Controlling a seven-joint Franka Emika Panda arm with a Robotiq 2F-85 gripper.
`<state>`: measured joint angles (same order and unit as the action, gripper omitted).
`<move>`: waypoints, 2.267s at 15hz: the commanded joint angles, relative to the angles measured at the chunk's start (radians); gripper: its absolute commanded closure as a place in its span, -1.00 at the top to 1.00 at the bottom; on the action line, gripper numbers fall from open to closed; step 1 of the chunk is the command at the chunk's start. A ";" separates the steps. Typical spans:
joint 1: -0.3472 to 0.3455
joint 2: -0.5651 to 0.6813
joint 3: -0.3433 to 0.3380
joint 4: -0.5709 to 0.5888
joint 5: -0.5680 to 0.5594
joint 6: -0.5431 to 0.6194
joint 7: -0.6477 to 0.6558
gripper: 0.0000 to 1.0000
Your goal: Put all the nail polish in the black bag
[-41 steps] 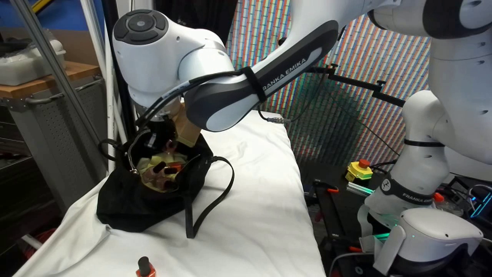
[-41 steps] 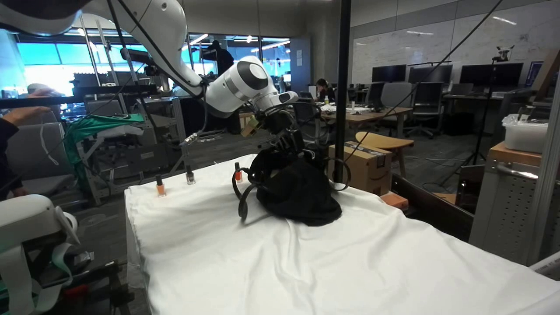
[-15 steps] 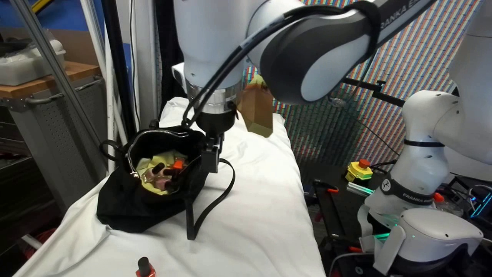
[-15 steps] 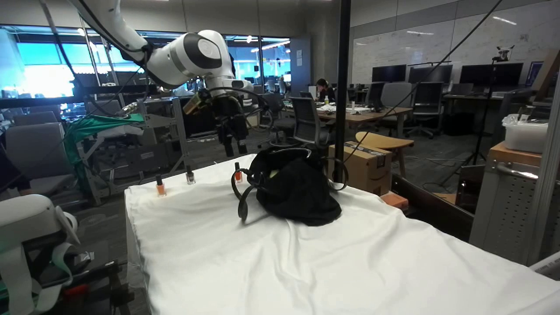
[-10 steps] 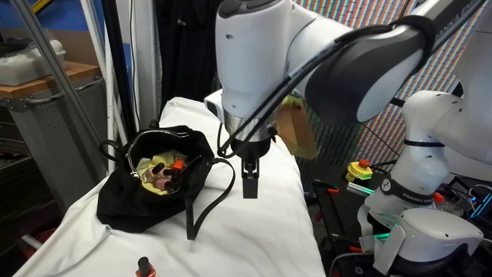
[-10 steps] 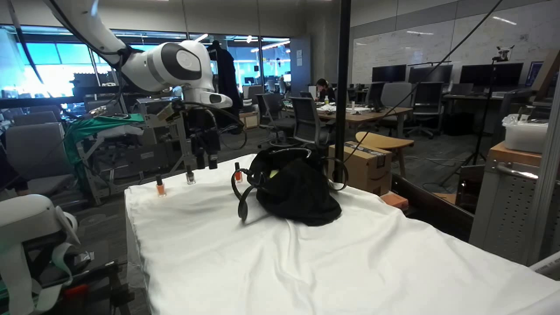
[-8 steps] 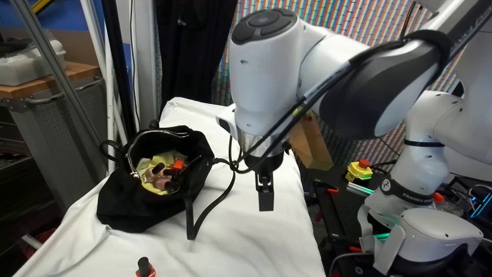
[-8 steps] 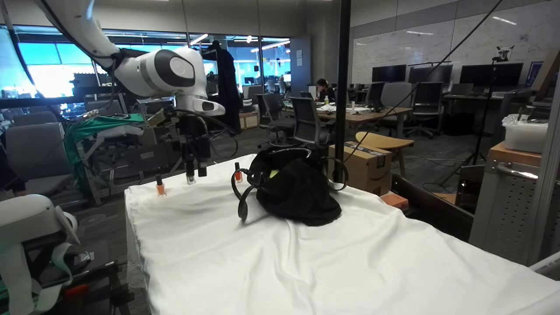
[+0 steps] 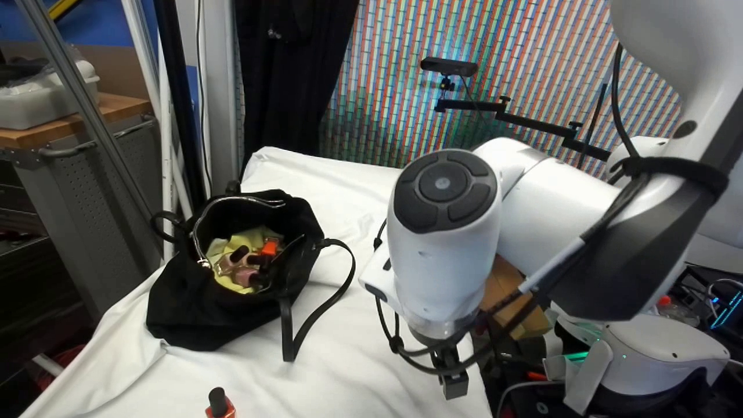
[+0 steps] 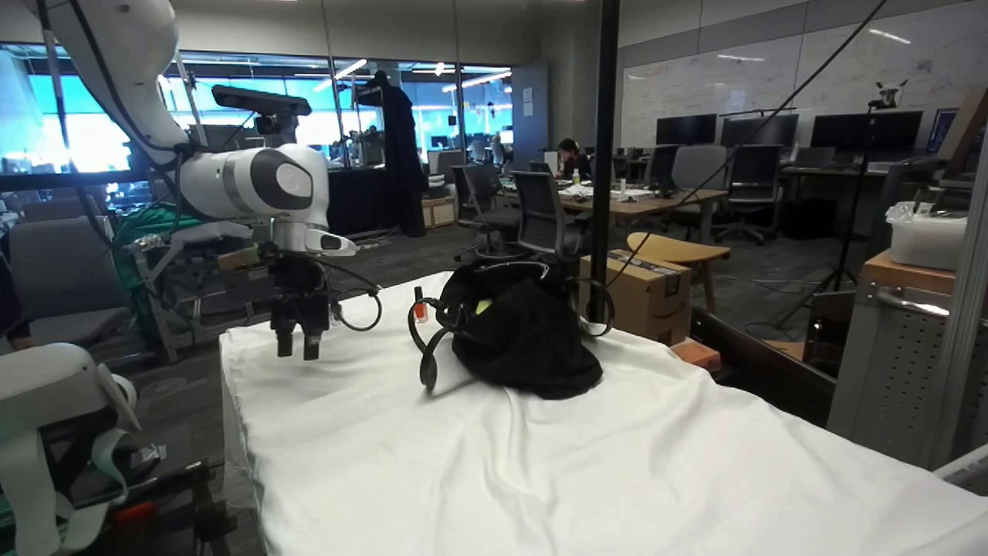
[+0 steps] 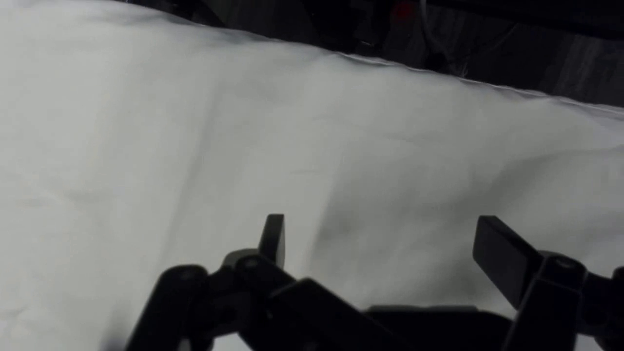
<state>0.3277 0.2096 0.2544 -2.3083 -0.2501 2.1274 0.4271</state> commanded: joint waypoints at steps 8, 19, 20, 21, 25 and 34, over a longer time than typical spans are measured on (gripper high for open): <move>0.087 0.078 -0.005 0.060 -0.035 0.217 0.034 1.00; 0.168 0.139 -0.051 0.148 -0.077 0.314 0.218 1.00; 0.177 0.139 -0.047 0.152 -0.069 0.312 0.237 1.00; 0.188 0.138 -0.048 0.155 -0.071 0.312 0.265 1.00; 0.219 0.140 -0.037 0.174 -0.061 0.293 0.347 1.00; 0.252 0.151 -0.013 0.185 -0.034 0.275 0.400 1.00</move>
<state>0.5684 0.3528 0.2329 -2.1448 -0.3037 2.4180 0.8149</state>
